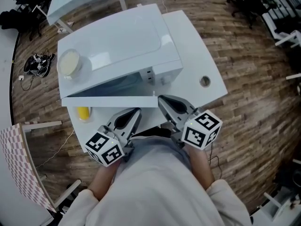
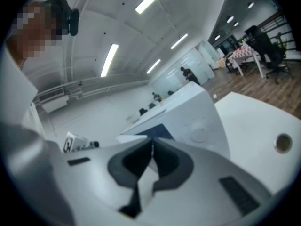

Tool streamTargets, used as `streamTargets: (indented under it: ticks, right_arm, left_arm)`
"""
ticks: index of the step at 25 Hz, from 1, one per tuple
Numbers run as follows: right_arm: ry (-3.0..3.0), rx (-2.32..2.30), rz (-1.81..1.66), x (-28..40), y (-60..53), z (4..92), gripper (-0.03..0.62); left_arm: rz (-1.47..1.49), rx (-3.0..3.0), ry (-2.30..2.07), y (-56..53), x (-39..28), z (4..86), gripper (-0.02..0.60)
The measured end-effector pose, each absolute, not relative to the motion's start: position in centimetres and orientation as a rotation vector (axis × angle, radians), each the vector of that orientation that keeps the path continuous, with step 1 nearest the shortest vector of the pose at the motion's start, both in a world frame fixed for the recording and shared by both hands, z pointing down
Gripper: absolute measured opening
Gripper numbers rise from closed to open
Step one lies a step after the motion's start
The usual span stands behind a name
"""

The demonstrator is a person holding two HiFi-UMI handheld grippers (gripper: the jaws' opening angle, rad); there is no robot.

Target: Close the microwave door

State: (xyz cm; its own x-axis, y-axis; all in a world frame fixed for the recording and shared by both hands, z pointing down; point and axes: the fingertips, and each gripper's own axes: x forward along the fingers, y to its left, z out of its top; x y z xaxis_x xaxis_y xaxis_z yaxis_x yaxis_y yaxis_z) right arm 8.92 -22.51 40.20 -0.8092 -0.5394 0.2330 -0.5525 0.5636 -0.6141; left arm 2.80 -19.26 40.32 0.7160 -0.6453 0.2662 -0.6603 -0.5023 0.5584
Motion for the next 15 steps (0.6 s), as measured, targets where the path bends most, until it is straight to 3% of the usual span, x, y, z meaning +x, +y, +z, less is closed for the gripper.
streamTargets:
  ticks: [15]
  right_arm:
    - [-2.702,1.040,1.148,10.2,-22.9,41.2,0.023]
  left_arm:
    - [-0.019,2.218,-0.982,-21.4,2.0,41.3,0.014]
